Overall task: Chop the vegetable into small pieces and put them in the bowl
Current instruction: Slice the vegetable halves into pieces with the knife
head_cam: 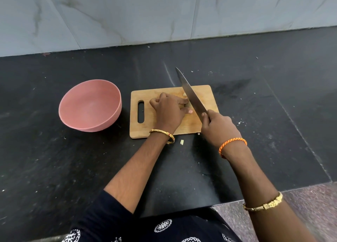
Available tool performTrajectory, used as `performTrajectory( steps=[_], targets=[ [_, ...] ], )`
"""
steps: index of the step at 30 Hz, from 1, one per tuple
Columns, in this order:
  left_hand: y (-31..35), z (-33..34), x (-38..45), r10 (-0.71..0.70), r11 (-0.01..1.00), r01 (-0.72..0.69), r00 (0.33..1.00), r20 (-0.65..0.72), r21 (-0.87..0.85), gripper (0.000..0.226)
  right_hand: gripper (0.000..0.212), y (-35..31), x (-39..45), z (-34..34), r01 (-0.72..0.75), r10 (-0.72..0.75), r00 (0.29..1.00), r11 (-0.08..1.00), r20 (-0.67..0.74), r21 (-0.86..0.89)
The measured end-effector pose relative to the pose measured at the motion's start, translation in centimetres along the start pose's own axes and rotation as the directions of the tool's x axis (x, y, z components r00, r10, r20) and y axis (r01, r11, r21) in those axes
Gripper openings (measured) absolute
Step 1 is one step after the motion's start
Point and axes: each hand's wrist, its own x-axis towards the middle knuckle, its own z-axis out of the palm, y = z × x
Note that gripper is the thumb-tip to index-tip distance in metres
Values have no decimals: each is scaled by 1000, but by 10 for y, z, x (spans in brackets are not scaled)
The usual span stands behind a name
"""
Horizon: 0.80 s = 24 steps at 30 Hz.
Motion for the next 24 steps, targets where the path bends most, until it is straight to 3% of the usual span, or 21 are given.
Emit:
performTrajectory(
  steps=[6, 10, 13, 16, 21, 24],
  targets=[
    [-2, 2, -2, 7, 1000, -7, 1000, -15, -11, 36, 28, 2, -2, 1, 22, -25, 999, 998, -49, -55],
    [-1, -1, -3, 4, 1000, -4, 1000, -10, -7, 40, 31, 8, 1, -1, 16, -13, 997, 999, -75, 40],
    [0, -6, 0, 44, 997, -48, 997, 64, 61, 52, 33, 12, 0, -3, 12, -5, 997, 994, -74, 106],
    [4, -10, 7, 75, 986, -99, 983, 167, 136, 47, 34, 13, -4, -2, 12, -4, 998, 990, -55, 144],
    [-2, -12, 7, 64, 994, -77, 986, 157, 82, 40, 32, 13, -9, -1, 18, -7, 999, 978, -49, 209],
    [0, -14, 11, 72, 988, -105, 964, 255, 117, 53, 33, 16, -10, 1, -6, 17, 999, 971, -42, 240]
  ],
)
